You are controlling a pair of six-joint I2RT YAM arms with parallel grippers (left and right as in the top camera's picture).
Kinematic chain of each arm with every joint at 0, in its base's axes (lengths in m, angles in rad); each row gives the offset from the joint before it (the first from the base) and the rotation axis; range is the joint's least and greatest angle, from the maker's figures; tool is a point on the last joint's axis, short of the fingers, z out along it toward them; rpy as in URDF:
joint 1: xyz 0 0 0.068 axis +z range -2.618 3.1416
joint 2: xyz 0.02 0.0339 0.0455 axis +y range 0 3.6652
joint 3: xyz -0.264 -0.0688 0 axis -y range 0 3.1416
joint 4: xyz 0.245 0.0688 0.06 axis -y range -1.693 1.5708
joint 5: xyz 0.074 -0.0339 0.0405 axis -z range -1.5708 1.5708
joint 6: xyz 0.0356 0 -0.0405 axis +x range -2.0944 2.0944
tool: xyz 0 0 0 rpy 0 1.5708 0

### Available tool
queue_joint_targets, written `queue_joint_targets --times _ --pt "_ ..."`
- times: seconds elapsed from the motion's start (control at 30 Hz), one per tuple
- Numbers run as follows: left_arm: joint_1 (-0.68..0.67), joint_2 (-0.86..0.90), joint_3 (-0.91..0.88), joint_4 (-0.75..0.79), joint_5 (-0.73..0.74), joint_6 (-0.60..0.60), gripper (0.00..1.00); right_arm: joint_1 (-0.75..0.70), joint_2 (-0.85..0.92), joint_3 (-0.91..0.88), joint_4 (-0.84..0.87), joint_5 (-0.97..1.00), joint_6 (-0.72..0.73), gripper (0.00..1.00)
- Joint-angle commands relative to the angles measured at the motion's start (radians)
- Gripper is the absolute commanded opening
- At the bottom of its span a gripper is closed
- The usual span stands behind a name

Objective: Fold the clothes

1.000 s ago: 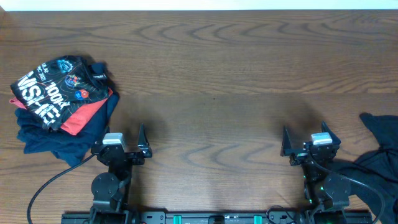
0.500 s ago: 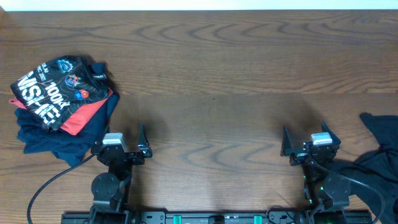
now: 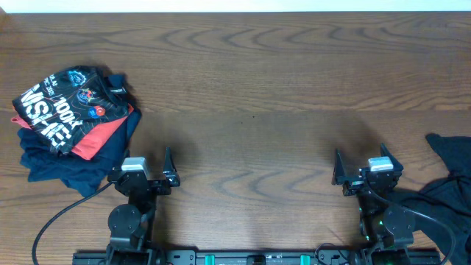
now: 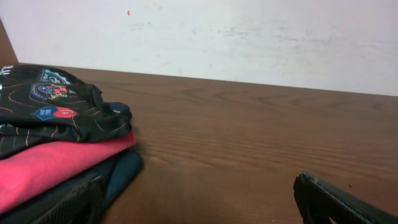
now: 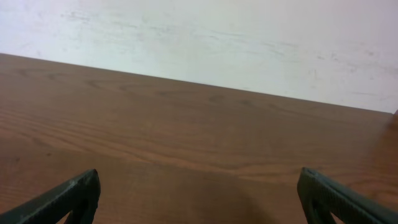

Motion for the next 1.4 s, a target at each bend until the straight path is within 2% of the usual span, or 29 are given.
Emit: queue_joint_targets --times 0.0,0.9,1.07,1.2,1.37 --pt "0.005 -0.001 -0.033 -0.014 -0.005 -0.008 0.98 -0.002 -0.002 -0.003 -0.003 -0.003 -0.014 0.99" --pt "0.005 -0.001 -0.033 -0.013 -0.002 -0.010 0.98 -0.002 -0.002 -0.003 0.020 0.000 -0.014 0.99" --pt "0.005 0.000 -0.027 -0.015 -0.001 -0.100 0.98 -0.002 -0.002 0.001 0.027 -0.007 0.064 0.99" --pt "0.005 0.017 0.018 -0.035 0.034 -0.145 0.98 -0.002 0.003 0.043 -0.048 0.044 0.130 0.99" --pt "0.005 0.129 0.139 -0.144 0.107 -0.146 0.98 -0.003 0.090 0.198 -0.277 0.177 0.232 0.99"
